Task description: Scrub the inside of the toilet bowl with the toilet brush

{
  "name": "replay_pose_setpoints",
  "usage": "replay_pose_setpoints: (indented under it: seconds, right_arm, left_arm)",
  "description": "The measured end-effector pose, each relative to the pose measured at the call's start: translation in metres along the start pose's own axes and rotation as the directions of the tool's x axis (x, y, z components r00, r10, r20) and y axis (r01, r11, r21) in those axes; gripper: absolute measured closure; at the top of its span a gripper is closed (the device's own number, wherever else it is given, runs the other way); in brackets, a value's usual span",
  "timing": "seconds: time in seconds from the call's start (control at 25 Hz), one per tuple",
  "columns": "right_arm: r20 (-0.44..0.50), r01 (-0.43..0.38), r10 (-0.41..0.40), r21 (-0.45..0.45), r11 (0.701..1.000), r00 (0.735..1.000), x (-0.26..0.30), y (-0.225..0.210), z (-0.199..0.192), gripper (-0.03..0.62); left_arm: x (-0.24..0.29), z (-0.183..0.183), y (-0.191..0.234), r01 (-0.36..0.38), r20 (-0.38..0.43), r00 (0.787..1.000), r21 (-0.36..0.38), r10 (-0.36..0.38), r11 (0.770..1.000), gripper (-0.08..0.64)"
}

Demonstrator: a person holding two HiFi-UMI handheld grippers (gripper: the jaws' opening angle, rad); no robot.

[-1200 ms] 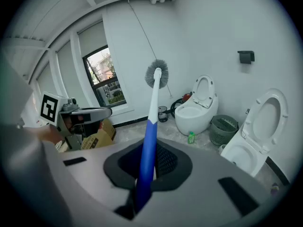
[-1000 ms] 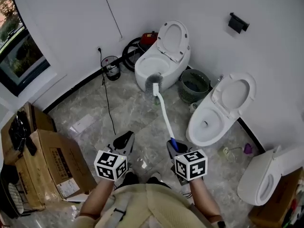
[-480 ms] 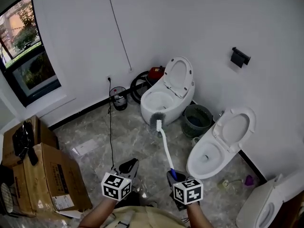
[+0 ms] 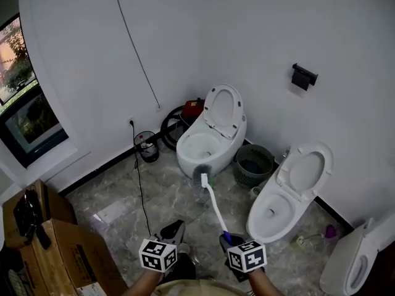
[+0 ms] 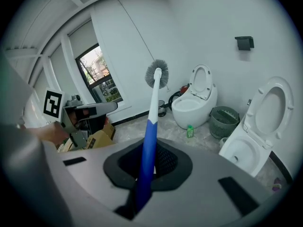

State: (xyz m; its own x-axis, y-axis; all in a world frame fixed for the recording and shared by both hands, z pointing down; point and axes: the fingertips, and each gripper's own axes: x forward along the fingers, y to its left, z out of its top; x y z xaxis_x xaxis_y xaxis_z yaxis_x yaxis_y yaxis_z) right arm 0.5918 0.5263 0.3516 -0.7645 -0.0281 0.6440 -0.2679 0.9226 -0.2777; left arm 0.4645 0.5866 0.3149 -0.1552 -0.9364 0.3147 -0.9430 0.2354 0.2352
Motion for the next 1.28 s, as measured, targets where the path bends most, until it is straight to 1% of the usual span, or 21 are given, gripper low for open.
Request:
replay_pose_setpoints:
  seconds: [0.2, 0.36, 0.48, 0.64, 0.84, 0.92, 1.12, 1.28]
  right_arm:
    - [-0.015, 0.023, -0.023, -0.001, 1.000, 1.000, 0.040, -0.010, 0.044, 0.563]
    - [-0.038, 0.016, -0.016, -0.004, 1.000, 0.999, 0.076, -0.018, 0.077, 0.563]
    - [-0.047, 0.024, -0.025, -0.024, 0.999, 0.999, 0.103, -0.019, 0.104, 0.563]
    - [-0.053, 0.023, -0.025, -0.041, 0.999, 0.998, 0.140, -0.016, 0.136, 0.563]
    - [-0.065, 0.023, -0.026, -0.052, 0.998, 0.998, 0.175, -0.021, 0.167, 0.563]
    - [-0.084, 0.011, -0.016, -0.059, 0.998, 0.996, 0.186, -0.025, 0.175, 0.563]
    - [-0.125, -0.005, -0.002, -0.059, 0.998, 0.992, 0.222, -0.063, 0.198, 0.563]
    - [-0.153, -0.047, 0.036, -0.071, 0.996, 0.988, 0.262, -0.095, 0.227, 0.563]
  left_arm:
    - [0.037, 0.028, 0.042, 0.040, 0.000, 0.999, 0.004, -0.040, 0.999, 0.526]
    - [0.065, 0.046, 0.079, 0.056, -0.015, 0.998, 0.012, -0.056, 0.998, 0.526]
    - [0.079, 0.059, 0.109, 0.068, -0.022, 0.997, 0.025, -0.068, 0.997, 0.526]
    - [0.092, 0.073, 0.148, 0.064, -0.021, 0.998, 0.024, -0.063, 0.998, 0.526]
    - [0.117, 0.084, 0.185, 0.060, -0.039, 0.998, 0.054, -0.058, 0.997, 0.526]
    - [0.128, 0.088, 0.198, 0.054, -0.041, 0.998, 0.045, -0.052, 0.998, 0.526]
    - [0.182, 0.102, 0.214, 0.082, -0.024, 0.996, 0.028, -0.081, 0.996, 0.526]
    - [0.236, 0.112, 0.238, 0.071, -0.016, 0.997, -0.012, -0.071, 0.997, 0.526]
